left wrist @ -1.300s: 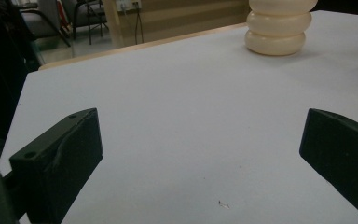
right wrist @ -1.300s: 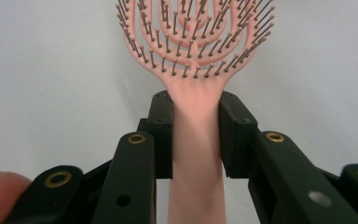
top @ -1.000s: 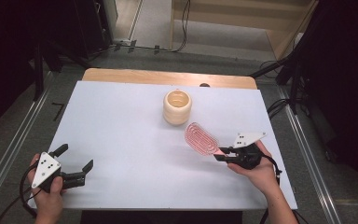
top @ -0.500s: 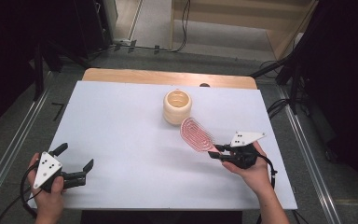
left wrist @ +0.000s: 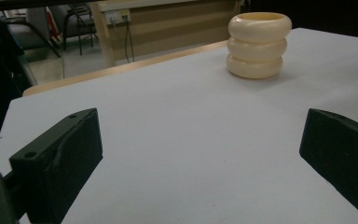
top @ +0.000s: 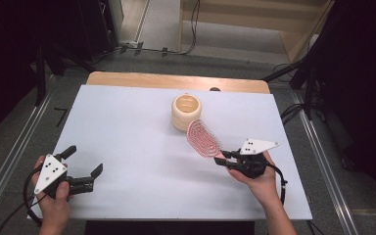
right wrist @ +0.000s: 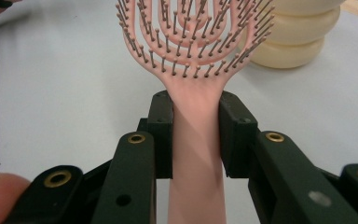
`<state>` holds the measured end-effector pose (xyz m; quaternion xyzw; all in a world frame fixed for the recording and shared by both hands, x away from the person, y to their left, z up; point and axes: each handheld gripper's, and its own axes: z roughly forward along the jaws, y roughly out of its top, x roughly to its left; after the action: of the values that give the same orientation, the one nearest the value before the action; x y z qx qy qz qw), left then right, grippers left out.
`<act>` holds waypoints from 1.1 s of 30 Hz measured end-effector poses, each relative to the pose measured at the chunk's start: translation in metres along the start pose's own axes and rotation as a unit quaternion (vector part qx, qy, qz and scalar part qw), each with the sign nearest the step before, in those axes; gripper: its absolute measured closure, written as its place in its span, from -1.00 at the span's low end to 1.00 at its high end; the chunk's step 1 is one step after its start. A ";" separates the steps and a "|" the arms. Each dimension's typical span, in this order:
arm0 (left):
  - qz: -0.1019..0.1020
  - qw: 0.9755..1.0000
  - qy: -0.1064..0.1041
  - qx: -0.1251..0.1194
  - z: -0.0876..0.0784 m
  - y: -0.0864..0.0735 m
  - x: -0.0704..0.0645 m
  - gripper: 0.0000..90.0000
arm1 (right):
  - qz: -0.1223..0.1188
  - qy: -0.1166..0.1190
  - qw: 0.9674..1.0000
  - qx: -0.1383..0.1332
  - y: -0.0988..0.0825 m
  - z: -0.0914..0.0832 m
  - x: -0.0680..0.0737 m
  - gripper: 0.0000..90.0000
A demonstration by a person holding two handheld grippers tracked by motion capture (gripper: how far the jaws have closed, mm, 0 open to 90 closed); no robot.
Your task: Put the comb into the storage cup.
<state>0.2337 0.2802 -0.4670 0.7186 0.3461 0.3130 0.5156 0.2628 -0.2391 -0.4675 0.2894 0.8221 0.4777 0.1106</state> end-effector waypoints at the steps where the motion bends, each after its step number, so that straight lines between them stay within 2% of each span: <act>1: 0.001 1.000 -0.002 -0.001 0.001 0.001 -0.001 -1.00 | 0.000 0.001 1.000 -0.002 0.000 0.001 0.001 0.50; 6: 0.008 1.000 -0.010 0.000 0.004 0.011 -0.008 -1.00 | 0.001 0.005 1.000 -0.015 0.000 0.003 0.004 0.50; 9: -0.013 0.999 -0.035 -0.004 0.008 0.018 -0.011 -1.00 | 0.001 0.005 1.000 -0.019 -0.001 0.003 0.005 0.50; 11: -0.014 0.999 -0.040 -0.004 0.010 0.024 -0.015 -1.00 | 0.004 0.004 1.000 -0.024 -0.002 0.003 0.006 0.50; 17: 0.009 0.999 -0.050 -0.005 0.021 0.040 -0.028 -1.00 | 0.001 0.000 0.999 -0.036 -0.002 0.003 0.008 0.50; 24: 0.008 0.997 -0.072 -0.011 0.032 0.051 -0.040 -1.00 | 0.000 0.000 0.999 -0.049 -0.003 0.006 0.012 0.50; 33: 0.012 0.995 -0.097 -0.016 0.045 0.058 -0.055 -1.00 | -0.010 0.000 0.998 -0.064 -0.002 0.014 0.020 0.50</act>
<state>0.2493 0.1985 -0.4294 0.7414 0.2806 0.2534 0.5545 0.2523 -0.2184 -0.4743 0.2738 0.7927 0.5280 0.1334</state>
